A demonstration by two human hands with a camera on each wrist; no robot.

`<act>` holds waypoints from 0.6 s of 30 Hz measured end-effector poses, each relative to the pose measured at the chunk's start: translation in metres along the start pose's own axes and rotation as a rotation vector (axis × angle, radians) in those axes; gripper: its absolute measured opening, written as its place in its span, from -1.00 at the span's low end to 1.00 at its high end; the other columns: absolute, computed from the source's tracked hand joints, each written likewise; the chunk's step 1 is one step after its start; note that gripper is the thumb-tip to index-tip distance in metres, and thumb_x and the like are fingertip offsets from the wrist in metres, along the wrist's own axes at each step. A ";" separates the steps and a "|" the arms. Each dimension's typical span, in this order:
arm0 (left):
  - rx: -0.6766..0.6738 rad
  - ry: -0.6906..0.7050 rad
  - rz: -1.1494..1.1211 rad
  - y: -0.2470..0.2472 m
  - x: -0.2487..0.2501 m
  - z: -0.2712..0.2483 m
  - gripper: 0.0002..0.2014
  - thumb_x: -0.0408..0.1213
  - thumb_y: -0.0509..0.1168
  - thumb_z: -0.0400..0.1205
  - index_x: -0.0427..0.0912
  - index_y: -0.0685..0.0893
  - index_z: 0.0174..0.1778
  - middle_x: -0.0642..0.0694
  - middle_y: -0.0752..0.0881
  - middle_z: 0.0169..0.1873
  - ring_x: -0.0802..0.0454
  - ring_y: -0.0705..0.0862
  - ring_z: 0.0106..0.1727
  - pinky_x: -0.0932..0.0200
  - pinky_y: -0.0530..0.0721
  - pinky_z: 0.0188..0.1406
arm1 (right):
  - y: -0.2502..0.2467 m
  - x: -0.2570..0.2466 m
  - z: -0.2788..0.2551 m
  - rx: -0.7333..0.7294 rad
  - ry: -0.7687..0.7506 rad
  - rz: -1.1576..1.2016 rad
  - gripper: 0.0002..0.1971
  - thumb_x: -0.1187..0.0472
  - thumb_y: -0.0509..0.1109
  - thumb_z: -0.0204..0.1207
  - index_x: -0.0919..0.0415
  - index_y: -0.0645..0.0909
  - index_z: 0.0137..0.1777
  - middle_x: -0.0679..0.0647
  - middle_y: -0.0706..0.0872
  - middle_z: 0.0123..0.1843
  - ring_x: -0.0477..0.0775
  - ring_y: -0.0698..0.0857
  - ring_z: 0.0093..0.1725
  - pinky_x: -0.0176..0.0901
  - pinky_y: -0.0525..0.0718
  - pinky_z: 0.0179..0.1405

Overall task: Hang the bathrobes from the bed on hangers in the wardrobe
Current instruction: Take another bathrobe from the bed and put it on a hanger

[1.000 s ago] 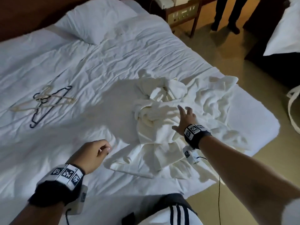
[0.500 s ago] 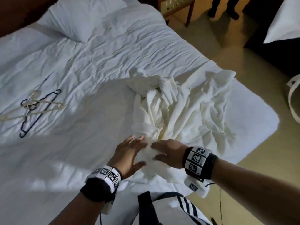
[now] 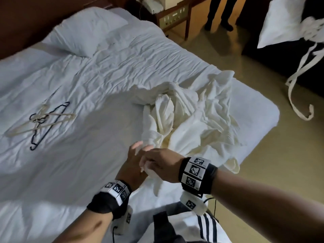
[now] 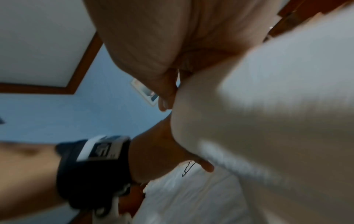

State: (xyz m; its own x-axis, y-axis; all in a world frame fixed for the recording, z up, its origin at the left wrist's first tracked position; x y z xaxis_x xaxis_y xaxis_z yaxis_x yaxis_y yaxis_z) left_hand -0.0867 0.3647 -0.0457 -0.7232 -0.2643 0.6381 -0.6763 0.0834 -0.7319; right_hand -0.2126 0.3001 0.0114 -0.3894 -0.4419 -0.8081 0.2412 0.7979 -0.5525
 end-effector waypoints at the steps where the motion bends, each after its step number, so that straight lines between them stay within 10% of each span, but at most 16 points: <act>1: -0.046 0.034 0.045 -0.004 -0.001 -0.006 -0.50 0.01 0.23 0.51 0.26 0.37 0.40 0.10 0.35 0.51 0.14 0.54 0.33 0.19 0.53 0.31 | 0.009 -0.003 -0.002 -0.017 -0.013 -0.004 -0.76 0.27 0.22 0.58 -0.03 0.59 0.14 -0.02 0.71 0.13 0.03 0.66 0.10 -0.04 0.64 0.13; 6: -0.043 0.031 0.107 -0.014 -0.019 -0.021 -0.53 -0.29 0.20 0.49 -0.24 0.62 0.35 -0.19 0.60 0.38 -0.10 0.60 0.36 0.36 0.36 0.37 | 0.022 0.045 -0.021 0.011 0.164 -0.097 -0.23 -0.04 0.60 0.35 0.00 0.30 0.49 0.02 0.49 0.37 0.07 0.59 0.27 0.11 0.65 0.23; 10: 0.038 -0.089 -0.045 -0.017 -0.012 -0.031 -0.52 -0.61 0.28 0.44 -0.14 0.69 0.24 -0.14 0.76 0.10 0.09 0.75 -0.01 0.45 0.54 0.05 | 0.042 0.110 -0.047 -0.119 0.436 -0.431 0.25 -0.25 0.65 0.10 -0.23 -0.14 0.66 0.08 0.17 0.57 0.27 0.34 0.47 0.24 0.56 0.31; 13: 0.071 -0.212 -0.211 -0.028 -0.008 -0.046 -0.53 -0.60 0.15 0.45 0.12 0.67 -0.04 -0.16 0.78 -0.39 0.03 0.75 -0.46 0.16 0.77 -0.23 | 0.046 0.125 -0.049 -0.049 0.494 -0.444 0.07 -0.30 0.57 0.21 -0.28 -0.01 0.62 0.09 0.21 0.56 0.31 0.36 0.48 0.25 0.53 0.36; 18: 0.389 -0.295 -0.490 -0.110 0.000 -0.082 -0.79 -0.34 0.18 0.30 -0.07 0.70 -0.27 -0.11 0.52 -0.70 0.01 0.38 -0.71 -0.03 0.60 -0.42 | 0.011 0.056 0.006 0.121 0.280 -0.306 -0.47 -0.22 0.31 0.53 -0.20 0.36 0.49 0.03 0.60 0.33 0.23 0.63 0.27 0.09 0.59 0.22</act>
State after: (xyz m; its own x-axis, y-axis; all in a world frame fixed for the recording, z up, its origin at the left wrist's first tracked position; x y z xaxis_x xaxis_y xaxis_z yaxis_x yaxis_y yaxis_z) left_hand -0.0239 0.4348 0.0544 -0.2415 -0.4382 0.8658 -0.7763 -0.4482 -0.4433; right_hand -0.2259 0.2818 -0.0413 -0.6815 -0.5093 -0.5255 0.1724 0.5861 -0.7917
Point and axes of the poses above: each hand's wrist, its own z-axis towards the middle knuckle, its own y-axis out of the palm, x = y × z, the point moved 4 cm from there along z, towards the middle knuckle
